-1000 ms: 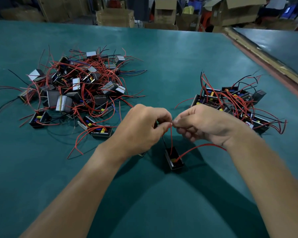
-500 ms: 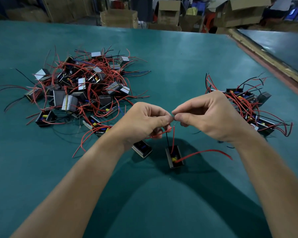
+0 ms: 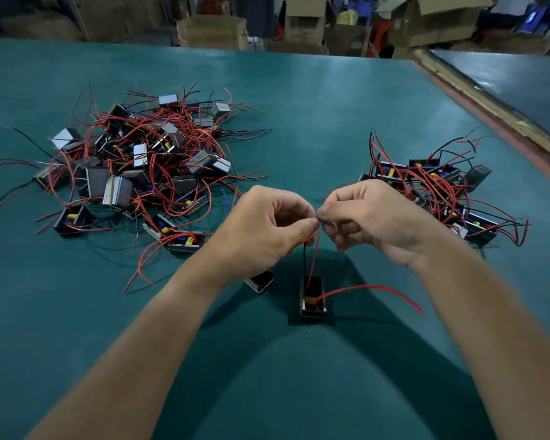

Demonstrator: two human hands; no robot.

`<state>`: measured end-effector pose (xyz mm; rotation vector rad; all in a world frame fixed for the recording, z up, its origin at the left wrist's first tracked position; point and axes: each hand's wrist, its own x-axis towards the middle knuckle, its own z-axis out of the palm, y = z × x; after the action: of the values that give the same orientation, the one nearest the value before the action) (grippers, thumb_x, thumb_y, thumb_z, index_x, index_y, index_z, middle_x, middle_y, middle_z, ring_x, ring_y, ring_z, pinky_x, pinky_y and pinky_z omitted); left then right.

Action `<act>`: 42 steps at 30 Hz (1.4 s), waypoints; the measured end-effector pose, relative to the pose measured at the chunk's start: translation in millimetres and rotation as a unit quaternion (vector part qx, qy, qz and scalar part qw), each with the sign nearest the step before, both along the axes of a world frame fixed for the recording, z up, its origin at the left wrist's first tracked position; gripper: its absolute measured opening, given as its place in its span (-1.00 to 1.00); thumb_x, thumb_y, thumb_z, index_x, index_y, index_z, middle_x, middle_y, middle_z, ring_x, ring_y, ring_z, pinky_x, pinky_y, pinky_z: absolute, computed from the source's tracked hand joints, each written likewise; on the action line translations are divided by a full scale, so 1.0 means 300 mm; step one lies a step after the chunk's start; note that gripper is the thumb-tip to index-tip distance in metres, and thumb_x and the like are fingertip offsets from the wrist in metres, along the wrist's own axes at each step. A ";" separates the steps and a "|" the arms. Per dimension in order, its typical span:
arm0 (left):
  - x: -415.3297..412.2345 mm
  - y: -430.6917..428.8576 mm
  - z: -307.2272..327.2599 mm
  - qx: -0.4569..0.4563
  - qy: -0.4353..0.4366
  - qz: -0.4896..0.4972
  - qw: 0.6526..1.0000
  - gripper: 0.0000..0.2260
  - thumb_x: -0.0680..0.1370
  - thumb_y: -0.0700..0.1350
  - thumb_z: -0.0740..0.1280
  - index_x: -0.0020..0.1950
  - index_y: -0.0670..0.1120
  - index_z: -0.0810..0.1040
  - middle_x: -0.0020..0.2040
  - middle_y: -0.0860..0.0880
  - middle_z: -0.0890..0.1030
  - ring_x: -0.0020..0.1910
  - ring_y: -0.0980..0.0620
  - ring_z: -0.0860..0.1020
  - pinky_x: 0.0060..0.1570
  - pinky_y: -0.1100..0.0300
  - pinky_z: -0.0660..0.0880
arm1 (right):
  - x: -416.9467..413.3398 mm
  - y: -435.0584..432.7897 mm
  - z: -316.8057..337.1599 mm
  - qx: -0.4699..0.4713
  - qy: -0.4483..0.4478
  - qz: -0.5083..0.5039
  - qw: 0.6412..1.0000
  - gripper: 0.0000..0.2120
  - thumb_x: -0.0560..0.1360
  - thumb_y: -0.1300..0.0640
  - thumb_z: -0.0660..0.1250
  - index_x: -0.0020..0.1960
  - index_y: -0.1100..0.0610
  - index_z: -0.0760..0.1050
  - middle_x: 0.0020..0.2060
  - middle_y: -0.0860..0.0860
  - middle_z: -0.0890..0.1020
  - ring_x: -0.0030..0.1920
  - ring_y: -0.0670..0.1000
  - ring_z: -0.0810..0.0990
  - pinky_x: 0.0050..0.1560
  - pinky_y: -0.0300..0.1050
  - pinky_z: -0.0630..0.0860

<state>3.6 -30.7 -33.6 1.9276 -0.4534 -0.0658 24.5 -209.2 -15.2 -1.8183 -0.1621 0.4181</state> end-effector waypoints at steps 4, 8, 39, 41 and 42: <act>0.002 -0.004 -0.001 0.004 -0.009 0.011 1.000 -0.83 0.56 -0.28 0.35 -0.22 -0.14 0.61 -0.39 0.03 0.60 -0.50 0.13 0.41 -0.46 0.27 0.37 | 0.000 0.005 -0.004 0.012 0.008 -0.013 1.000 -0.79 0.53 0.27 0.38 -0.28 0.19 0.53 -0.49 0.00 0.57 -0.53 -0.10 0.49 -0.49 -0.25 0.51; 0.011 -0.005 0.000 -0.025 0.033 0.045 0.998 -0.84 0.58 -0.29 0.33 -0.20 -0.20 0.60 -0.39 -0.03 0.61 -0.54 0.10 0.42 -0.47 0.28 0.39 | 0.002 0.005 -0.013 -0.006 -0.180 -0.029 0.983 -0.88 0.46 0.33 0.47 -0.24 0.22 0.60 -0.44 0.08 0.62 -0.44 0.00 0.56 -0.37 -0.17 0.57; 0.014 0.003 -0.015 0.020 -0.074 0.025 0.997 -0.88 0.54 -0.24 0.39 -0.20 -0.14 0.63 -0.38 0.05 0.62 -0.47 0.18 0.47 -0.40 0.30 0.39 | -0.008 0.007 0.008 0.028 0.067 -0.002 0.997 -0.82 0.51 0.35 0.33 -0.25 0.21 0.56 -0.45 0.04 0.59 -0.49 -0.06 0.49 -0.49 -0.26 0.50; 0.017 0.002 -0.007 -0.002 -0.045 0.044 0.998 -0.84 0.55 -0.26 0.37 -0.22 -0.14 0.62 -0.42 0.06 0.60 -0.50 0.16 0.42 -0.45 0.29 0.37 | -0.008 0.001 0.003 0.043 -0.011 0.001 0.999 -0.89 0.49 0.36 0.39 -0.18 0.21 0.57 -0.44 0.02 0.62 -0.47 -0.07 0.51 -0.44 -0.25 0.53; 0.017 0.001 -0.002 -0.013 -0.022 0.052 0.998 -0.84 0.56 -0.27 0.36 -0.23 -0.15 0.61 -0.43 0.05 0.59 -0.50 0.13 0.42 -0.46 0.28 0.38 | -0.007 -0.002 -0.001 0.046 -0.052 0.003 0.998 -0.89 0.47 0.38 0.41 -0.15 0.21 0.57 -0.45 0.01 0.63 -0.47 -0.07 0.52 -0.42 -0.24 0.55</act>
<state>8.7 -30.4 -34.2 1.9258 -0.3807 0.0488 22.5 -209.8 -15.4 -1.7507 -0.2549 0.3168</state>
